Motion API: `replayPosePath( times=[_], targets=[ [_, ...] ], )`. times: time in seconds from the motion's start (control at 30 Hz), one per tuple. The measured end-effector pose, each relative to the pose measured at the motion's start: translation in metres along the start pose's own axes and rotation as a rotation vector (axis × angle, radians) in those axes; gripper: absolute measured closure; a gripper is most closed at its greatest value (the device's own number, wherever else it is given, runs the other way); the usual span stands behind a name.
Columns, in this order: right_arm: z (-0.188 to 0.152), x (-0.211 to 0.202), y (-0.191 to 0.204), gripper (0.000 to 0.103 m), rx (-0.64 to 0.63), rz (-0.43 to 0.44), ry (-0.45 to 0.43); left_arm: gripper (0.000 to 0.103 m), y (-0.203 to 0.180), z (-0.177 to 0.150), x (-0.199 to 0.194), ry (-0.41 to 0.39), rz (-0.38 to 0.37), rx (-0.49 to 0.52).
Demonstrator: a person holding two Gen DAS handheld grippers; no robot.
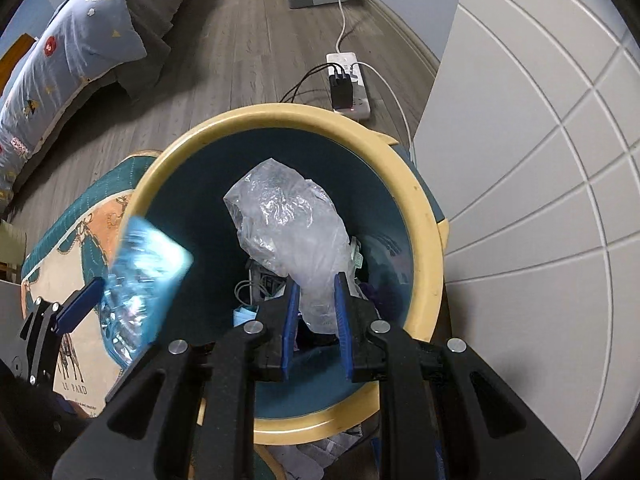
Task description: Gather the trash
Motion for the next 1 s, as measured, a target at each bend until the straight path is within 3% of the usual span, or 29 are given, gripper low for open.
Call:
replayPosePath(
  times=[0.1, 0.33, 0.4, 0.5, 0.57, 0.67, 0.8, 0.87, 1.0],
  targets=[
    [0.002, 0.011, -0.001, 0.086, 0.001, 0.0, 0.012, 0.022, 0.006, 0.001, 0.005, 0.001, 0.011, -0.012],
    [0.005, 0.047, 0.021, 0.086, -0.018, 0.02, 0.065, 0.018, 0.038, 0.002, 0.0, -0.028, 0.03, -0.083],
    [0.013, 0.049, 0.032, 0.084, -0.042, 0.023, 0.044, 0.017, 0.048, 0.001, -0.001, -0.03, 0.043, -0.094],
    [0.022, 0.051, 0.036, 0.068, -0.054, 0.006, 0.022, 0.015, 0.06, -0.003, -0.003, -0.032, 0.05, -0.109],
    [0.023, 0.055, 0.037, 0.053, -0.046, 0.036, 0.022, 0.015, 0.067, -0.007, -0.003, -0.029, 0.053, -0.12],
    [0.025, 0.055, 0.039, 0.044, -0.059, 0.051, 0.022, 0.015, 0.073, -0.011, -0.002, -0.019, 0.065, -0.138],
    [0.024, 0.046, 0.033, 0.04, -0.099, -0.013, 0.011, 0.013, 0.075, -0.007, -0.008, -0.017, 0.068, -0.168],
    [0.021, 0.033, 0.03, 0.031, -0.1, -0.007, -0.012, 0.01, 0.071, -0.003, -0.019, -0.033, 0.072, -0.171],
    [0.008, -0.005, 0.03, 0.027, -0.15, -0.027, -0.068, 0.007, 0.058, 0.006, -0.053, -0.049, 0.078, -0.155]
  ],
)
Point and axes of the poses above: each gripper's, at about its wrist camera, not at the fingertips, and x roughly the way its jaws point, y to its left, z to its top, the point moved 9 cm from there along x, roughly the way its jaws point, and after that the axes turned 11 degrees about y, right-handed, at the moved point
